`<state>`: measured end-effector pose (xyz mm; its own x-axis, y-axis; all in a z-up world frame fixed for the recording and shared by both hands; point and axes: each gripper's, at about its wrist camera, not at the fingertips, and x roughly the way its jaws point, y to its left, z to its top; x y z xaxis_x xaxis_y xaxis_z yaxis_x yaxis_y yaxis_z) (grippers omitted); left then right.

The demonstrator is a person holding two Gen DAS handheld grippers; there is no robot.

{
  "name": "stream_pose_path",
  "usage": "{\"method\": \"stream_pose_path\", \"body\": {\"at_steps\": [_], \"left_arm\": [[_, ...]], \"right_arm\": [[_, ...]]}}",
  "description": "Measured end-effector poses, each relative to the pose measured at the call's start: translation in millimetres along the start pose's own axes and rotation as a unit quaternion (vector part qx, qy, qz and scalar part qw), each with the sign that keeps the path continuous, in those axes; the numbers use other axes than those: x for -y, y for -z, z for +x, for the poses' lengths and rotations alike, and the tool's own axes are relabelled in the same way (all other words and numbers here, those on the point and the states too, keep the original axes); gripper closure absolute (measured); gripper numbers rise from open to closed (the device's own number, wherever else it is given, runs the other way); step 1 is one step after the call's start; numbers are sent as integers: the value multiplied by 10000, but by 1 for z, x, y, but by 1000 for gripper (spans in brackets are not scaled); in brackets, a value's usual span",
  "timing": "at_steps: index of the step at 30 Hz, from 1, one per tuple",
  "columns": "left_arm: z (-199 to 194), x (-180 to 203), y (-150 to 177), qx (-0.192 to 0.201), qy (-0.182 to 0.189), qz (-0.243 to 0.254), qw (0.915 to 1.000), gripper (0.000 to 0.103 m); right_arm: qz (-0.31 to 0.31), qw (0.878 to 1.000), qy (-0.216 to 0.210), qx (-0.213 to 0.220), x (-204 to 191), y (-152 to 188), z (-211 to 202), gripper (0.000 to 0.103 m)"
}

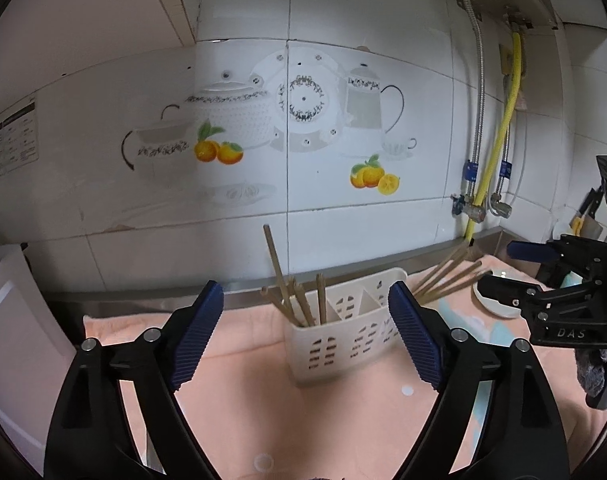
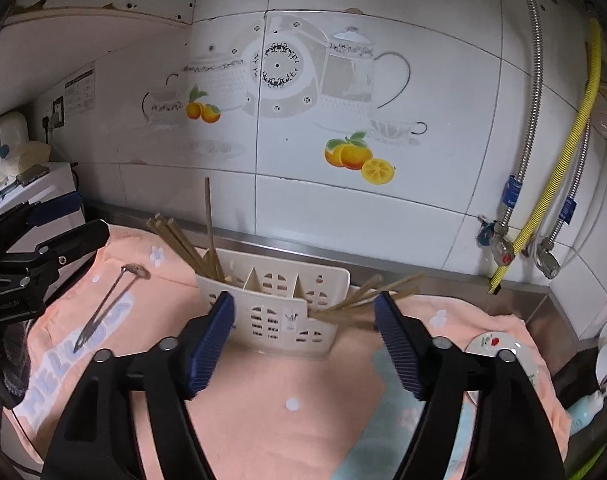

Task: Organize utensils
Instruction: 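Withdraw both open tools back from the caddy over the towel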

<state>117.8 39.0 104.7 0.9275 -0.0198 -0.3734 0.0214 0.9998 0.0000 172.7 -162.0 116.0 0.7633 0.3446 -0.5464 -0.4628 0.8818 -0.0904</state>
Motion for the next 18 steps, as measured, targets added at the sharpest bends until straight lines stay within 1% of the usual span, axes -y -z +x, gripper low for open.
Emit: {"method": "stream_pose_path", "body": {"at_steps": [5, 9, 12, 18], "left_arm": [[-11, -2, 12, -13, -75, -32, 10000, 14], [-19, -3, 22, -36, -108, -59, 9999, 9], [-26, -3, 30, -35, -103, -70, 9999, 6], [-34, -2, 46, -104, -136, -145, 9997, 5]], "right_arm": [[-1, 10000, 73, 23, -6, 17, -8, 23], [68, 10000, 12, 27, -9, 30, -13, 20], [61, 9999, 105, 92, -13, 40, -18, 15], [41, 9996, 238, 164, -21, 61, -27, 12]]}}
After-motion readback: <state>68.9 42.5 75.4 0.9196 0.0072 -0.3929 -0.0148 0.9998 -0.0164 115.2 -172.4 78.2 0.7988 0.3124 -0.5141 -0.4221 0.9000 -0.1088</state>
